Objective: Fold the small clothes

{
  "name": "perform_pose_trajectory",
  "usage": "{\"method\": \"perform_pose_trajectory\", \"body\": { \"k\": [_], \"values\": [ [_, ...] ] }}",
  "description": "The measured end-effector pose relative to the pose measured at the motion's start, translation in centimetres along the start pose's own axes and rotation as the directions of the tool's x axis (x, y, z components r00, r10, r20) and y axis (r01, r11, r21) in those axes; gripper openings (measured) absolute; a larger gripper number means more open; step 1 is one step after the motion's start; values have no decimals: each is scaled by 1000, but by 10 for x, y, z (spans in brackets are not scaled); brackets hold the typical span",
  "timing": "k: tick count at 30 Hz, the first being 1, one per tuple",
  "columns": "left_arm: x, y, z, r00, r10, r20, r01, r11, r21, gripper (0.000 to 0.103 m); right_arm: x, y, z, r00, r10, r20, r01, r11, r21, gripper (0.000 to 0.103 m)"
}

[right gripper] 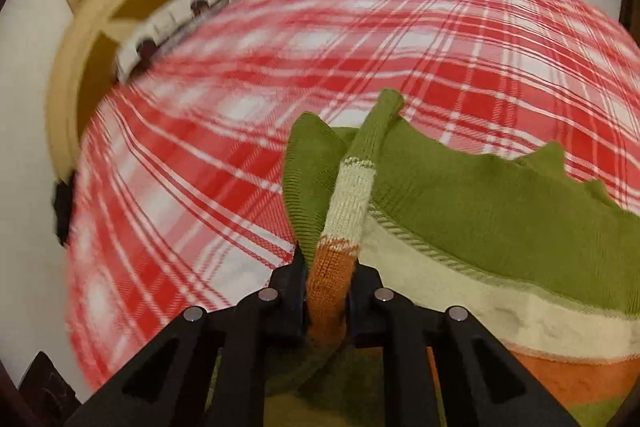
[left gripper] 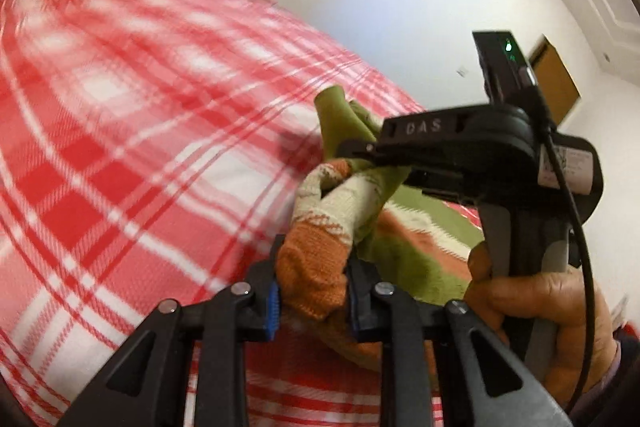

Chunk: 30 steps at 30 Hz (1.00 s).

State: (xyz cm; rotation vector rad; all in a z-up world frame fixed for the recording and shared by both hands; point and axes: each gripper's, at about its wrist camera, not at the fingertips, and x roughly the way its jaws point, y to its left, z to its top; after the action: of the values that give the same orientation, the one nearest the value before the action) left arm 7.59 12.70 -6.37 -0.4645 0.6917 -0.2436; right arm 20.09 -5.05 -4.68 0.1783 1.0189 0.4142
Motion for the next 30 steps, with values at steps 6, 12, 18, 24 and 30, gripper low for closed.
{"method": "perform_pose_trajectory", "body": {
  "k": [6,12,18,24,30],
  "values": [
    [-21,-69,-5,998,-43,51,29,967,253,26,-61,-48,0,993,79,88,-87,992,90,11],
    [-18,-126,-22,987,-161,-3,151,916,371,26,-118,-117,-23,990,21,142,-42,988,146,11],
    [-7,-187,-56,970,-228,-85,241,848,472,26,-153,-176,-52,983,-36,182,2,983,185,10],
    [3,-229,-95,951,-245,-187,308,775,552,26,-162,-221,-82,979,-106,175,67,975,211,10],
    [31,-237,-132,927,-172,-332,344,739,579,26,-138,-247,-116,986,-107,125,73,964,257,11]
  ]
}}
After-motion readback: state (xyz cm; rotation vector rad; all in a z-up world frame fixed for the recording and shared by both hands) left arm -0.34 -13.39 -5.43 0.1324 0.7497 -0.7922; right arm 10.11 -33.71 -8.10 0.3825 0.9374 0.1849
